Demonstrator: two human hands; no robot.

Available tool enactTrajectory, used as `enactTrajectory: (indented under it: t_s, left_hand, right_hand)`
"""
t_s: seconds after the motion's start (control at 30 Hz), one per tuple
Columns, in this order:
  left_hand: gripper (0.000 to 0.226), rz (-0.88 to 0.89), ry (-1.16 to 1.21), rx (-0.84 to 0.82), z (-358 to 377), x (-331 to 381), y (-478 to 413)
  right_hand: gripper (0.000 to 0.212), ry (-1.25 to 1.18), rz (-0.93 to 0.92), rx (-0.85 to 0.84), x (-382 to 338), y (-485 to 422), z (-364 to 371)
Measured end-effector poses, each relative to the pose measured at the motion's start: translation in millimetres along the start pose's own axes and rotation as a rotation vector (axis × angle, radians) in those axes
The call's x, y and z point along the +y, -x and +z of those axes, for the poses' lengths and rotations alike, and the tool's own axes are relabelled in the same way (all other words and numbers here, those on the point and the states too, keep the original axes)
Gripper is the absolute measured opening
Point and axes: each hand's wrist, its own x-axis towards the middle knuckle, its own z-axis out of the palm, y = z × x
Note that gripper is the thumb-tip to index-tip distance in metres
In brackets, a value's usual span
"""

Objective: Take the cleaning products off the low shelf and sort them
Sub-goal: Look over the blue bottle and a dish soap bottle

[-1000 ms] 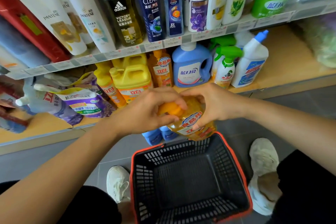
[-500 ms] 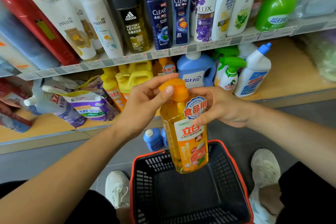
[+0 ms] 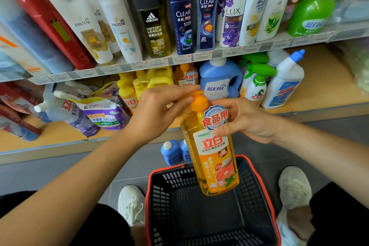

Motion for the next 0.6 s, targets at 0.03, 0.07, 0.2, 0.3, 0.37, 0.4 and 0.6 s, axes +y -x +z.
enactTrajectory:
  t_s: [0.03, 0.07, 0.2, 0.3, 0.37, 0.4, 0.6]
  left_hand:
    - [0.030, 0.051, -0.083, -0.004, 0.0, -0.8, 0.1]
    - [0.030, 0.069, -0.137, -0.009, 1.1, -0.9, 0.4]
    - [0.033, -0.101, -0.035, -0.048, 5.1, -0.5, -1.0]
    - [0.047, -0.375, 0.370, -0.111, 4.4, -1.9, -0.8]
    - [0.057, -0.543, 0.612, -0.108, 8.3, -3.4, 3.1]
    - [0.056, -0.612, 0.674, -0.107, 11.8, -3.8, 5.3]
    - [0.076, -0.751, 0.873, -0.200, 40.4, -0.1, 27.6]
  right_hand:
    - [0.059, -0.008, 0.000, 0.002, 0.1, -0.1, 0.9]
    - [0.056, -0.021, 0.000, 0.007, -0.1, -0.2, 2.0]
    - [0.042, -0.058, -0.003, 0.028, -0.3, -0.4, 4.9]
    - [0.045, -0.091, 0.004, 0.059, 0.2, -0.9, 4.7]
    - [0.055, -0.087, -0.001, 0.114, 0.0, -1.6, 4.7]
    - [0.061, -0.086, -0.006, 0.149, -0.4, -2.2, 4.6]
    - [0.072, -0.108, -0.031, 0.327, -6.8, -6.5, 6.1]
